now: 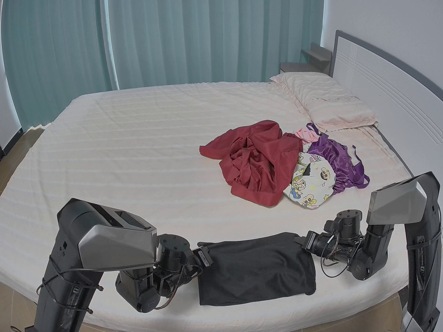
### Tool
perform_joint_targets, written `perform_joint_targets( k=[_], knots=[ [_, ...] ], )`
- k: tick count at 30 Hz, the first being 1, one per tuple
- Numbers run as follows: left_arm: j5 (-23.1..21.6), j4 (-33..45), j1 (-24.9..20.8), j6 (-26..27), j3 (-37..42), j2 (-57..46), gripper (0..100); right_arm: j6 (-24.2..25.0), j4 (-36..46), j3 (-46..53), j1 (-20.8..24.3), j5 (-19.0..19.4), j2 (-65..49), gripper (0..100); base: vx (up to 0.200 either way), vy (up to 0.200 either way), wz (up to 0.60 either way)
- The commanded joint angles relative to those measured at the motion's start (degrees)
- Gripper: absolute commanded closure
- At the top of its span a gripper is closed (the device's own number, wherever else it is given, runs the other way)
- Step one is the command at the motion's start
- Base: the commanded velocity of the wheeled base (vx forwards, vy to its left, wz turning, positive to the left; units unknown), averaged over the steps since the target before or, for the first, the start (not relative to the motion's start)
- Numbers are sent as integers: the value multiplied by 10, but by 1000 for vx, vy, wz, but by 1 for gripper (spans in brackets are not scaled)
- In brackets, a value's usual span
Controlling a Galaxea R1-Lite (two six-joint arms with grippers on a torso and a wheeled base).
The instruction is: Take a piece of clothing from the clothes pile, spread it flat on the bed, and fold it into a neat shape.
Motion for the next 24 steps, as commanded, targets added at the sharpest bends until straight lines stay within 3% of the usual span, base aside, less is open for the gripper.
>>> perform_joint_targets(
  k=[1,5,19,20,21,24],
  knots=[
    [13,-3,2,-5,-11,-2,100,4,-4,-10,-8,-2,-4,100,0,0,0],
    [41,-3,14,-7,-30,-2,100,17,-21,-17,-20,-5,-6,100,0,0,0],
    [40,6,25,0,-40,7,100,13,-43,-21,-19,-10,17,100,0,0,0],
    [40,9,23,2,-39,8,100,13,-43,-22,-19,-10,17,0,0,0,0],
    [40,10,23,2,-39,8,0,13,-44,-22,-19,-10,18,0,0,0,0],
    [40,11,23,2,-40,13,0,8,-65,-12,-16,-11,17,0,0,0,0]
  ],
)
